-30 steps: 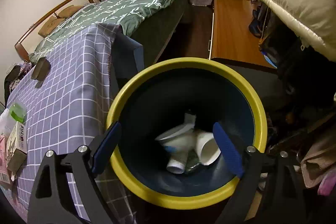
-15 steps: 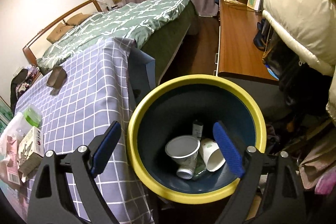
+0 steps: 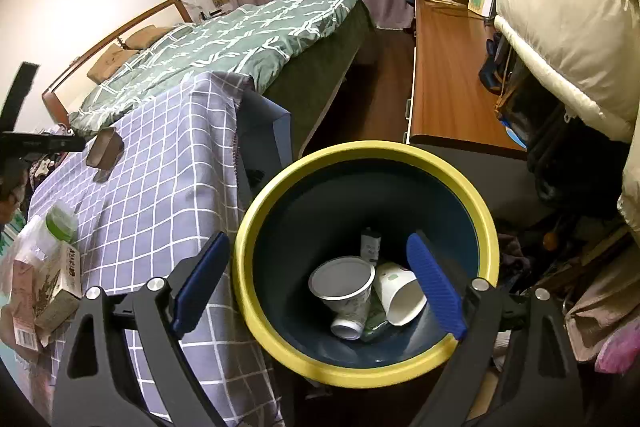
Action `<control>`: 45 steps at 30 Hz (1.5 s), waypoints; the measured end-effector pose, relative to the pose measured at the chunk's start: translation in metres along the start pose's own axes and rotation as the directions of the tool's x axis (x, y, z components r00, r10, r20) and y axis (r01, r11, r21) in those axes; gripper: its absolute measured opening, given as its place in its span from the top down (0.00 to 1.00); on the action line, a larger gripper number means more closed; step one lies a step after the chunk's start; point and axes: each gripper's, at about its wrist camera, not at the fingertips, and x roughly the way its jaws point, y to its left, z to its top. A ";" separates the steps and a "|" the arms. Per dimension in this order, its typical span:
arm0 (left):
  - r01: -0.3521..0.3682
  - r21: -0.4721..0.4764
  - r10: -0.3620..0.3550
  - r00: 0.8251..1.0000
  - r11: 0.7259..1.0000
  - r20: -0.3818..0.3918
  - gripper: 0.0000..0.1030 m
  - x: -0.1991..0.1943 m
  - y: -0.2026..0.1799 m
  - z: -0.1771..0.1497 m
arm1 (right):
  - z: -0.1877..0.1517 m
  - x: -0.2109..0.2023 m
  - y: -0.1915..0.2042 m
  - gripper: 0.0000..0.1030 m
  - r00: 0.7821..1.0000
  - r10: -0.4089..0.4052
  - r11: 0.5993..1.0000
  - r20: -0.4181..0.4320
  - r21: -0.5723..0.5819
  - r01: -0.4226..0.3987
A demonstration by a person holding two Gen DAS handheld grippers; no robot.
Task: Collect trash
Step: 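Grasp the brown square plastic tray with the left tool and lift it, then carry the brown tray with the left tool and drop it into the bin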
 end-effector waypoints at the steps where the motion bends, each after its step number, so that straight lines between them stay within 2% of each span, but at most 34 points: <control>1: 0.006 0.000 -0.006 1.000 1.000 -0.010 0.05 0.006 0.001 0.002 | 0.000 0.001 0.000 0.17 1.000 0.001 1.000 -0.002 0.001 -0.001; 11: -0.041 -0.020 0.039 0.995 0.999 -0.093 0.06 0.051 0.009 0.015 | 0.001 0.016 0.000 0.17 0.999 0.017 1.000 -0.027 0.001 -0.017; 17: -0.014 -0.044 0.009 0.994 0.999 -0.113 0.31 0.065 0.017 0.021 | 0.000 0.014 0.002 0.17 0.999 0.030 1.000 -0.027 -0.007 -0.030; 23: -0.020 -0.025 0.018 0.995 0.999 -0.095 0.33 0.061 0.012 0.020 | -0.006 0.001 -0.002 0.17 0.999 0.033 0.999 -0.016 0.002 -0.033; 26: -0.028 -0.001 0.028 0.997 1.000 -0.067 0.34 0.041 -0.002 0.016 | -0.016 -0.014 -0.006 0.17 0.999 0.039 0.999 0.000 0.012 -0.039; 31: 0.000 0.058 0.002 1.000 0.998 -0.028 0.34 -0.003 -0.048 0.006 | -0.031 -0.048 -0.013 0.17 0.999 0.016 1.000 0.046 0.018 -0.017; 36: 0.077 0.151 -0.077 0.997 0.985 -0.010 0.33 -0.036 -0.126 -0.013 | -0.049 -0.090 -0.022 0.17 0.994 0.000 1.000 0.105 0.018 -0.002; 41: 0.148 0.254 -0.151 0.989 0.956 -0.008 0.33 -0.051 -0.212 -0.020 | -0.070 -0.121 -0.035 0.17 0.991 -0.035 0.999 0.131 0.015 0.033; 45: 0.185 0.305 -0.186 0.982 0.934 -0.027 0.33 -0.045 -0.273 -0.019 | -0.090 -0.139 -0.048 0.17 0.989 -0.066 0.998 0.131 0.018 0.064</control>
